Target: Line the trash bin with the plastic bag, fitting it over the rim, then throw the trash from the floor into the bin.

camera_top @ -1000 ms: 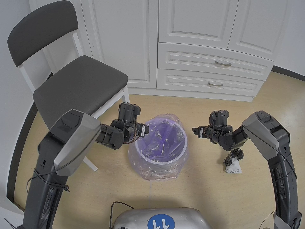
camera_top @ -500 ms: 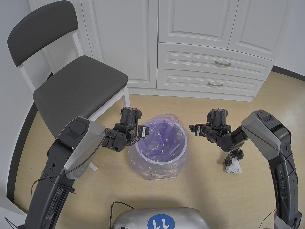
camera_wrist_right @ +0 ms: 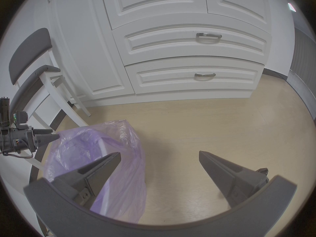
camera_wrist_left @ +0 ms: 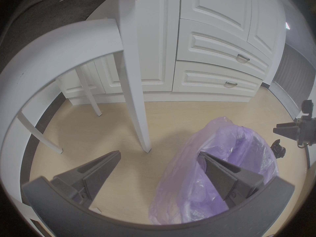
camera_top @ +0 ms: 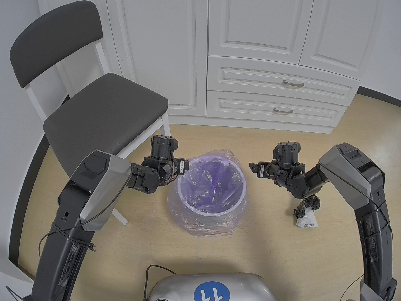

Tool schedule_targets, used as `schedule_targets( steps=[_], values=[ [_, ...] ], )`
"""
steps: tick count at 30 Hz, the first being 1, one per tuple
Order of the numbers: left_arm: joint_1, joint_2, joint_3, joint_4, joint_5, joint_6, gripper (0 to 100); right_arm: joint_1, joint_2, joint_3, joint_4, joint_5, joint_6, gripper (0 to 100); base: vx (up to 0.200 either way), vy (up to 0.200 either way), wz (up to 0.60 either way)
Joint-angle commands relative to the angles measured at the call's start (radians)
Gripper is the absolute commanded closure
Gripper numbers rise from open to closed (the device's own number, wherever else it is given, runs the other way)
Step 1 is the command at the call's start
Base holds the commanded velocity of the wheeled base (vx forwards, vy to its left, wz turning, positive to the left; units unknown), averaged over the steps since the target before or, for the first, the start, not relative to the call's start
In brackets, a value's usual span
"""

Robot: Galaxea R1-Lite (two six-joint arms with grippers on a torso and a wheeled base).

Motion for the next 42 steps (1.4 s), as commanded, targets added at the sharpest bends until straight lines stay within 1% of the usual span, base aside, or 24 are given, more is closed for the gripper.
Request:
schedule_targets(
  steps=[1,13,23,34,42],
  values=[
    [0.008,-0.008,-0.002,0.0,0.0,-0.001,0,0.0,-0.002,0.0,0.0,0.0,0.0,0,0.0,0.0,0.0],
    [0.047,0.006,0.004,0.001,-0.001,-0.004,0,0.0,-0.004,0.001,0.0,0.002,0.0,0,0.0,0.0,0.0],
    [0.05,0.049,0.007,-0.004,-0.004,-0.048,0,0.0,-0.005,0.001,0.0,0.002,0.0,0,0.0,0.0,0.0],
    [0.047,0.132,0.006,0.001,-0.001,-0.05,0,0.0,-0.005,0.001,0.0,0.002,0.0,0,0.0,0.0,0.0],
    [0.068,0.17,0.009,0.004,-0.001,-0.05,0,0.0,-0.004,0.001,0.001,0.002,0.0,0,0.0,0.0,0.0]
  ],
)
